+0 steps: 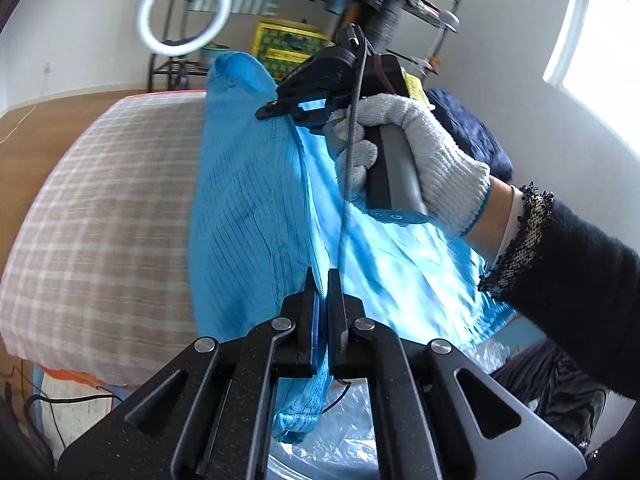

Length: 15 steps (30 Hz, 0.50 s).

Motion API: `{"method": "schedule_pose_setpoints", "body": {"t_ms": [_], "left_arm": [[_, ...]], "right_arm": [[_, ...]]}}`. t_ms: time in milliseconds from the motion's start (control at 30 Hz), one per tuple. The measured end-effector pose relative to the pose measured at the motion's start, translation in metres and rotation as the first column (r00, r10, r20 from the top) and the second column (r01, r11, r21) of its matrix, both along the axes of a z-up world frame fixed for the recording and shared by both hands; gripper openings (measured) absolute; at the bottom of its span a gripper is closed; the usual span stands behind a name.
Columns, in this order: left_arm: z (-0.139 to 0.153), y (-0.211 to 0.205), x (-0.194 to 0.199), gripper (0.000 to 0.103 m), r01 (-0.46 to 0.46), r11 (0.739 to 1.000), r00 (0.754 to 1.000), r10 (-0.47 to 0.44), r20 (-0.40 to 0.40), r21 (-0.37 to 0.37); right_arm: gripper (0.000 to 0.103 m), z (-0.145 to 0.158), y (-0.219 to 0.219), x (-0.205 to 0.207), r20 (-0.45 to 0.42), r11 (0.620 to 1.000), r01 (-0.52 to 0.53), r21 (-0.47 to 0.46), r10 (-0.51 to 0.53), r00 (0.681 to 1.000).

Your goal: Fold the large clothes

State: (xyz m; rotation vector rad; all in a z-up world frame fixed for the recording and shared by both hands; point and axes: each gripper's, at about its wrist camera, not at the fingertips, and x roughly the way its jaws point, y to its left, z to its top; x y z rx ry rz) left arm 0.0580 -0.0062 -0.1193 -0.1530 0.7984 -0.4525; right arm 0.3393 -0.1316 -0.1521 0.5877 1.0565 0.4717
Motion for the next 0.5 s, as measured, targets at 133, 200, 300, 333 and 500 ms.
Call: {"method": "schedule_pose_setpoints", "body": {"t_ms": [133,200,300,333,500], "left_arm": [[-0.002,-0.03,-0.001,0.0,0.07,0.997,0.997,-0.069,-0.017,0.024],[-0.004,-0.042,0.001,0.0,0.102,0.994,0.994,-0.101,-0.029,0.039],[-0.007,-0.055,0.001,0.0,0.136,0.989,0.99,-0.133,-0.046,0.05],[-0.008,-0.06,0.002,0.0,0.143,0.988,0.989,-0.14,-0.054,0.052],[-0.017,-0.07,0.007,0.0,0.151,0.988,0.985,-0.148,-0.085,0.032]], "right_arm": [[0.0,-0.013,-0.043,-0.006,-0.022,0.997,0.079,0.01,-0.079,0.997],[0.0,-0.022,-0.06,-0.009,-0.038,0.993,0.114,0.016,-0.113,0.993],[0.0,-0.037,-0.082,-0.013,-0.073,0.989,0.144,0.03,-0.142,0.987],[0.0,-0.037,-0.086,-0.013,-0.083,0.988,0.152,0.032,-0.148,0.985],[0.0,-0.042,-0.098,-0.001,-0.082,0.99,0.142,-0.003,-0.141,0.987]]}}
